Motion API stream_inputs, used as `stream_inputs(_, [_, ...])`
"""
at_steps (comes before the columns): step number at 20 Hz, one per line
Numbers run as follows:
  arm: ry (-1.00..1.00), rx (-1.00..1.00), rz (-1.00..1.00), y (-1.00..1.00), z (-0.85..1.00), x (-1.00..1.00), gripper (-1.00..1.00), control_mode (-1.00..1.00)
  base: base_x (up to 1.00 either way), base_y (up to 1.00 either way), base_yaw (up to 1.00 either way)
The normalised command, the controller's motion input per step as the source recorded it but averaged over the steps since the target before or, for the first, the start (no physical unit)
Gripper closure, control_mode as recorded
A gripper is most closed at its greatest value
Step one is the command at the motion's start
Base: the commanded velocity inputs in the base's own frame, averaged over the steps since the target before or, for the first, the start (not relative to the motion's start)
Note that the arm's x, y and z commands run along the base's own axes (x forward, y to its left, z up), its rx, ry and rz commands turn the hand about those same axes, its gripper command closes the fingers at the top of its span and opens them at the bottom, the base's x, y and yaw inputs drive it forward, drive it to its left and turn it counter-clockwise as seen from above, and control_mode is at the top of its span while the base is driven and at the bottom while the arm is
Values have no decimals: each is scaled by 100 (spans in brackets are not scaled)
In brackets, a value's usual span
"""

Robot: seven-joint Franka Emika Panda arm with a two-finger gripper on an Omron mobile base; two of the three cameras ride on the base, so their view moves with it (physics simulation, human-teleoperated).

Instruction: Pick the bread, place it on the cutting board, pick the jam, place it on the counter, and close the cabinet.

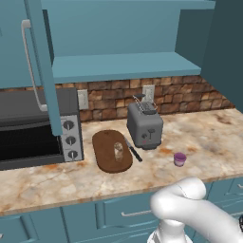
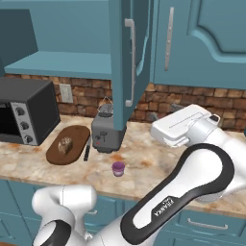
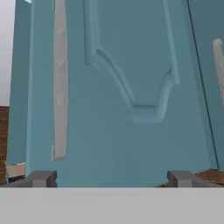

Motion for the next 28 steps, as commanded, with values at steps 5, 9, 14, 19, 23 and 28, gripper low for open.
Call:
stream_inputs(5, [0, 0, 5, 0, 0, -5, -100, -100, 0, 0, 0])
stream_inputs(9, [0, 0, 3, 0, 0, -1, -100, -100, 0, 0, 0])
stream_inputs(14, [0, 0, 2, 0, 0, -1, -100, -100, 0, 0, 0])
stream_inputs(19, [0, 0, 2, 4, 1, -4, -100, -100, 0, 0, 0])
stream_inputs(23, [0, 0, 5, 4, 0, -12, -100, -100, 0, 0, 0])
stream_inputs(28, [0, 0, 2, 18, 0, -4, -100, -100, 0, 0, 0])
